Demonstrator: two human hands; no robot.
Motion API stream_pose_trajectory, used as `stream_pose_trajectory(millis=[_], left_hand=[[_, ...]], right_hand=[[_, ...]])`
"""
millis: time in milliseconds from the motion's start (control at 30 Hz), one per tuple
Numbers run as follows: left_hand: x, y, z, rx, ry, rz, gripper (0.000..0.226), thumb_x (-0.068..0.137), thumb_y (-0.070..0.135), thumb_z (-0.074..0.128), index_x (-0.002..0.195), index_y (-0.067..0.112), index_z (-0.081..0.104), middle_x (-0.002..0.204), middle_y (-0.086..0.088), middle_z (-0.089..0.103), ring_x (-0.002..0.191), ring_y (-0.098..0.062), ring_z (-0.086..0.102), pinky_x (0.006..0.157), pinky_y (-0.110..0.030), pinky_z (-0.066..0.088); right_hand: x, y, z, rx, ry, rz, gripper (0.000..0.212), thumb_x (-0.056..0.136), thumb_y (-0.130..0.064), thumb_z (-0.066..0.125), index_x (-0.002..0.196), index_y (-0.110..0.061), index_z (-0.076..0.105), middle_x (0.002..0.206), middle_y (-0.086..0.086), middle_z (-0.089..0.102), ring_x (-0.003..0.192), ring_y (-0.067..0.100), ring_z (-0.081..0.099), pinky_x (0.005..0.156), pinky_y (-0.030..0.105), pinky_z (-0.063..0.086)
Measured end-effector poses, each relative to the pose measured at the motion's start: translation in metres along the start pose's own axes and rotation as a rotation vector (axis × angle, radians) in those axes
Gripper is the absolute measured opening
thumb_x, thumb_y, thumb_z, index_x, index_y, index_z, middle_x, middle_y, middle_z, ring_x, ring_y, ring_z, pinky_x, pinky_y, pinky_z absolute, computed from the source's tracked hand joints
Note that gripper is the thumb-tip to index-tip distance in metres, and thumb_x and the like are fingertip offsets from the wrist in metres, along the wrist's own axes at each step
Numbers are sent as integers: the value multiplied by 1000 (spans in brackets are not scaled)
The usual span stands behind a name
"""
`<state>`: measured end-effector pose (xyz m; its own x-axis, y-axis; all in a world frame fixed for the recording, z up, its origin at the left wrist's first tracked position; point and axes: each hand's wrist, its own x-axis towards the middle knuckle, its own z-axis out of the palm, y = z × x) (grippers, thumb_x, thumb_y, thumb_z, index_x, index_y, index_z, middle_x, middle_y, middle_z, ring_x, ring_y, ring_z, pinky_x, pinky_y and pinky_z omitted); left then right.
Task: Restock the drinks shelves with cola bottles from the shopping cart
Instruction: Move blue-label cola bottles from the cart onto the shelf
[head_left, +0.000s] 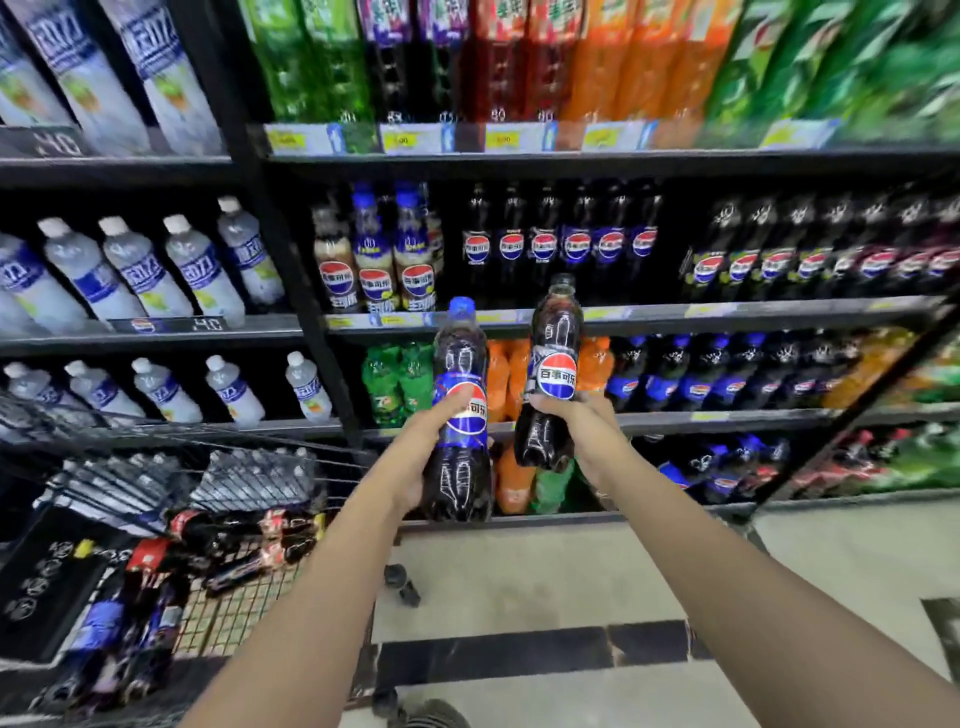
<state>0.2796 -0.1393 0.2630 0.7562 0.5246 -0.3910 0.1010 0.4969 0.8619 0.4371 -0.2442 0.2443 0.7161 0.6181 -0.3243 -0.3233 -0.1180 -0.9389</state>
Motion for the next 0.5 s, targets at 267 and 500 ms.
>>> stream_pose_trajectory(millis=[267, 500], left_hand=[[72, 19, 15, 145, 12, 59, 53, 61, 49, 76, 94, 8, 69, 83, -10, 73, 69, -22, 68, 79, -38, 54], [189, 41, 53, 115, -57, 85, 40, 70, 36, 77, 92, 4, 70, 81, -13, 72, 63, -20, 68, 65, -31, 56]], right_hand=[[56, -9, -29, 97, 73, 43, 38, 73, -14, 78, 107, -2, 65, 100, 15, 71, 89, 29, 68, 84, 41, 54], [142, -33, -62, 92, 172, 30, 35, 75, -13, 76, 107, -1, 66, 100, 15, 71, 91, 32, 67, 85, 42, 53]])
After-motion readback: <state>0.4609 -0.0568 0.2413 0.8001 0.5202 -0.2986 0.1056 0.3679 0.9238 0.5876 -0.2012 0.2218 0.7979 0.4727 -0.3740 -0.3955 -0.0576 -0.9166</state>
